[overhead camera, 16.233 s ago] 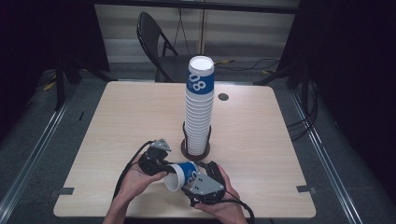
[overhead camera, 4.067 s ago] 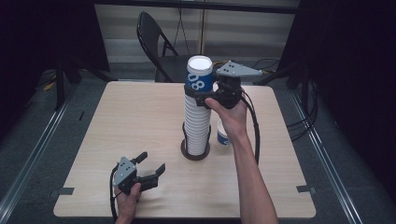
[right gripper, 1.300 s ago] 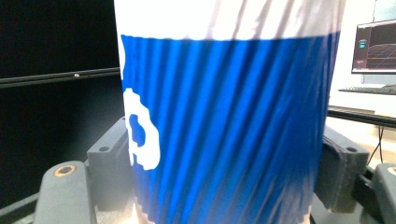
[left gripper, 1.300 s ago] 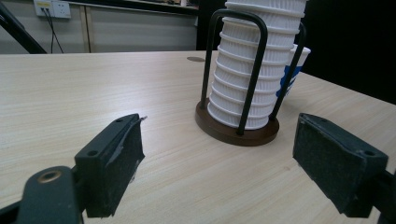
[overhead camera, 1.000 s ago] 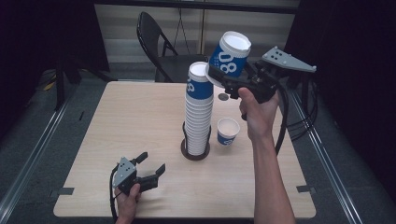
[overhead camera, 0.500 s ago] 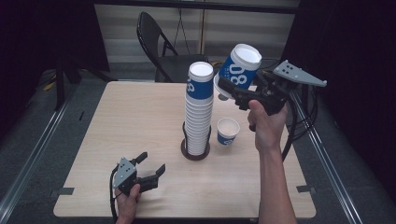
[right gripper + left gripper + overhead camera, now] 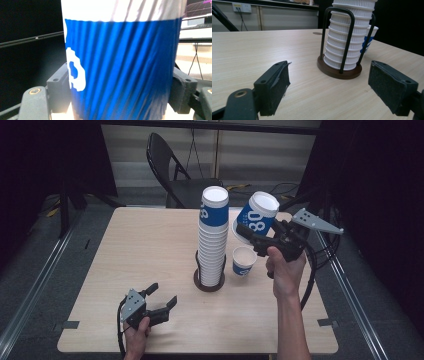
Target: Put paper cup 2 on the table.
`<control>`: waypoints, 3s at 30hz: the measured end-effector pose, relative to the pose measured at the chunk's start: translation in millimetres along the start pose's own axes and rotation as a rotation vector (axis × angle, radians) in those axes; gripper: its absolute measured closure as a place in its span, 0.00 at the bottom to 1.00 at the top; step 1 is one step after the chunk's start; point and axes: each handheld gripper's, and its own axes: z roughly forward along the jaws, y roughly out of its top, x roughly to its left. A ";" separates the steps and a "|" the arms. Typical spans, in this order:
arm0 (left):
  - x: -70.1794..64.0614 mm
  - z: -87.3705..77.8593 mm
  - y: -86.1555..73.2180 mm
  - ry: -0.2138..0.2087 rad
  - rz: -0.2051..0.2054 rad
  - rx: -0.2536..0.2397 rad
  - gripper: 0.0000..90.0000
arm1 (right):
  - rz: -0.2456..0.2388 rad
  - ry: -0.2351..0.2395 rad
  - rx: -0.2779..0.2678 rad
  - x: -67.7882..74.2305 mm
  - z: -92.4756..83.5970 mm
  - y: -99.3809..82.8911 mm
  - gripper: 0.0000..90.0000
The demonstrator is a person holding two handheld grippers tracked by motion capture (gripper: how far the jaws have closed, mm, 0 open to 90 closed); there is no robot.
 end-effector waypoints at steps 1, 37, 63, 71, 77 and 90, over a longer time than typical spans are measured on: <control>0.0 0.0 0.0 0.000 0.000 0.000 0.19 | 0.000 0.000 0.000 0.0 0.0 0.0 0.24; -22.0 2.0 13.3 -0.127 0.019 -0.004 0.35 | 0.146 -0.012 0.171 9.5 2.7 -118.2 0.24; -48.4 18.8 7.6 -0.205 0.066 -0.052 0.53 | 0.358 0.072 0.152 30.5 12.3 -177.4 0.25; -57.3 21.4 5.5 -0.208 0.077 -0.115 0.61 | 0.433 0.092 0.147 35.2 14.8 -192.3 0.25; -59.5 23.8 3.6 -0.213 0.075 -0.134 0.65 | 0.518 0.114 0.137 35.5 14.0 -201.1 0.25; -65.9 31.6 4.3 -0.213 0.087 -0.179 0.72 | 0.661 0.183 0.147 35.3 17.8 -213.4 0.25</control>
